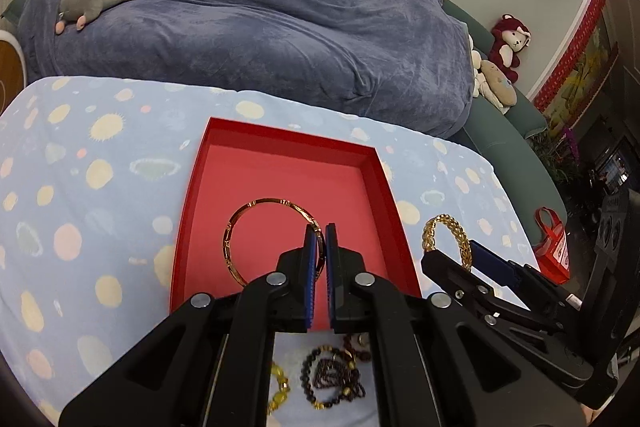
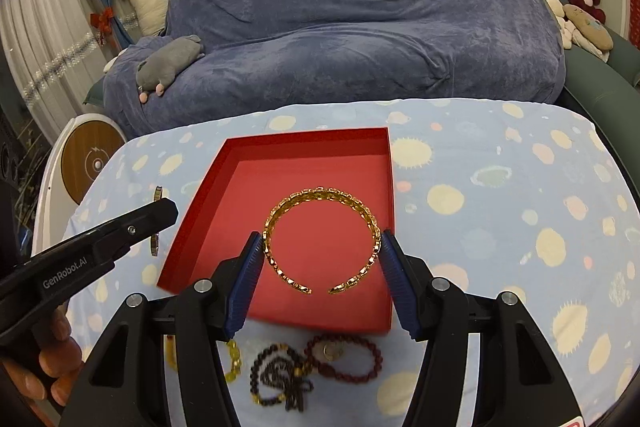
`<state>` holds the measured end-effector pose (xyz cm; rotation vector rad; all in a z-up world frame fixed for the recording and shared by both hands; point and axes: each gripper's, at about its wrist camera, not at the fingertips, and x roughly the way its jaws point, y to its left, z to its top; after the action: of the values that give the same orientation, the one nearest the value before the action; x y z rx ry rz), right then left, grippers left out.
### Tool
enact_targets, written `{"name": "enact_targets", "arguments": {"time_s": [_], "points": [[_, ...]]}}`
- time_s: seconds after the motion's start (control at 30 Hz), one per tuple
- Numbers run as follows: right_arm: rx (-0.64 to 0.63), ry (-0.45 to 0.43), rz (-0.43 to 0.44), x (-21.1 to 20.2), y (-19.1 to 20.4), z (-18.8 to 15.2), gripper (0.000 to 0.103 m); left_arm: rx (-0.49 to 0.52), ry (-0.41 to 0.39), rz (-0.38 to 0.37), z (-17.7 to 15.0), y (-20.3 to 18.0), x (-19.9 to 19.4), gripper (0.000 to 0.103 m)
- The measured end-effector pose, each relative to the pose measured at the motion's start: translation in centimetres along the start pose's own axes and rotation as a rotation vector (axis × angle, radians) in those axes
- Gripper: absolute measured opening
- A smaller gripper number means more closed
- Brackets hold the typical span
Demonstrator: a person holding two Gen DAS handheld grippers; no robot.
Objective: Organize jewelry
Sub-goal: 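Carry both bangles into the red box and open both tools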
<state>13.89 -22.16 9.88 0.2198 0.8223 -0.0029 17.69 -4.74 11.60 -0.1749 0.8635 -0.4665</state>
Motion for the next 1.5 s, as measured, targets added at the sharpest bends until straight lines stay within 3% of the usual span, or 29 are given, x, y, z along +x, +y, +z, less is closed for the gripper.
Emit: {"name": "enact_targets", "arguments": {"time_s": [0.3, 0.63, 1.1, 1.17, 1.3, 1.5], "points": [[-0.006, 0.053, -0.035, 9.0, -0.4, 6.1, 0.057, -0.005, 0.069, 0.027, 5.6, 2.3, 9.4, 0.004], [-0.022, 0.148, -0.078, 16.1, -0.3, 7.6, 0.057, -0.004, 0.157, 0.090, 6.6, 4.4, 15.9, 0.005], [-0.051, 0.193, -0.124, 18.4, -0.3, 7.4, 0.059, -0.004, 0.183, 0.134, 6.2, 5.0, 17.5, 0.007], [-0.070, 0.181, -0.154, 18.1, -0.1, 7.5, 0.064, 0.006, 0.180, 0.148, 6.2, 4.8, 17.4, 0.013], [-0.096, 0.153, -0.196, 16.9, 0.0, 7.7, 0.065, -0.002, 0.161, 0.175, 6.1, 4.9, 16.5, 0.028], [-0.113, 0.124, -0.197, 14.4, 0.3, 7.9, 0.068, 0.019, 0.135, 0.177, 6.2, 4.2, 14.3, 0.029]]}}
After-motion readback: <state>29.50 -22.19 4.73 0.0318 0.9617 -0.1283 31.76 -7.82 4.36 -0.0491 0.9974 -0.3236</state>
